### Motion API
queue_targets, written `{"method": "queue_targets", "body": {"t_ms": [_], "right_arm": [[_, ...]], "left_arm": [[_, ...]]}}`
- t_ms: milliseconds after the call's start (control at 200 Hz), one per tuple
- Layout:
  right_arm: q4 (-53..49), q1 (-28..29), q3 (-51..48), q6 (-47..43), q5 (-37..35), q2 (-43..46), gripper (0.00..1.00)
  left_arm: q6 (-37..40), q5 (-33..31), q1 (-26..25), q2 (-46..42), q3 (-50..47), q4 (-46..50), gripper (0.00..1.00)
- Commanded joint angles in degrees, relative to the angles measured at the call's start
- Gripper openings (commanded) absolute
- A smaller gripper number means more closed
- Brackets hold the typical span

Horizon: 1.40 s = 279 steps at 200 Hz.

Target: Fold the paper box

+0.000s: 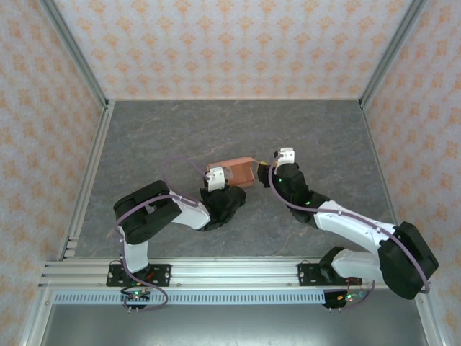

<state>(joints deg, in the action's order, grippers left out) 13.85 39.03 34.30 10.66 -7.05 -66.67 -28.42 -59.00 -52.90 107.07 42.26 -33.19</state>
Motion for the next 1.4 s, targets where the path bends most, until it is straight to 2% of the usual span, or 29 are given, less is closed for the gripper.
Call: {"method": "queue_targets", "body": {"t_ms": [0,150,260,470,791,1116,1391], "right_arm": [[-6.96,-1.38,6.33,2.29,4.56,0.37,0.5],[-16.01,-4.9,16.77,6.49,11.68,-6.93,0.53],[-23.87,-5.15,24.74,6.61,12.47,-13.14,0.54],[-30.78,-4.88,32.49,6.86,14.69,-21.64,0.59],[-30.81,-4.22,30.97,7.36,15.59,-24.69,0.6],[-29.95,-4.22,29.44,7.27,14.25,-25.14,0.59],[-29.41,-4.22,28.36,7.27,13.68,-25.69,0.58]], "left_arm": [[-0.4,-2.86,-0.37,-0.61,-0.44,1.19,0.16],[-0.33,-2.74,-0.42,-0.19,-0.16,1.18,0.16],[-0.35,-2.85,-0.36,-0.1,-0.16,1.2,0.16],[-0.38,-2.96,-0.36,-0.28,-0.23,1.23,0.16],[-1.62,-2.3,-0.92,-1.89,-0.93,2.75,0.18],[-3.76,-1.07,-2.59,-4.87,-2.28,6.87,0.32],[-4.93,4.73,-2.95,-9.33,-5.16,12.04,0.42]]}}
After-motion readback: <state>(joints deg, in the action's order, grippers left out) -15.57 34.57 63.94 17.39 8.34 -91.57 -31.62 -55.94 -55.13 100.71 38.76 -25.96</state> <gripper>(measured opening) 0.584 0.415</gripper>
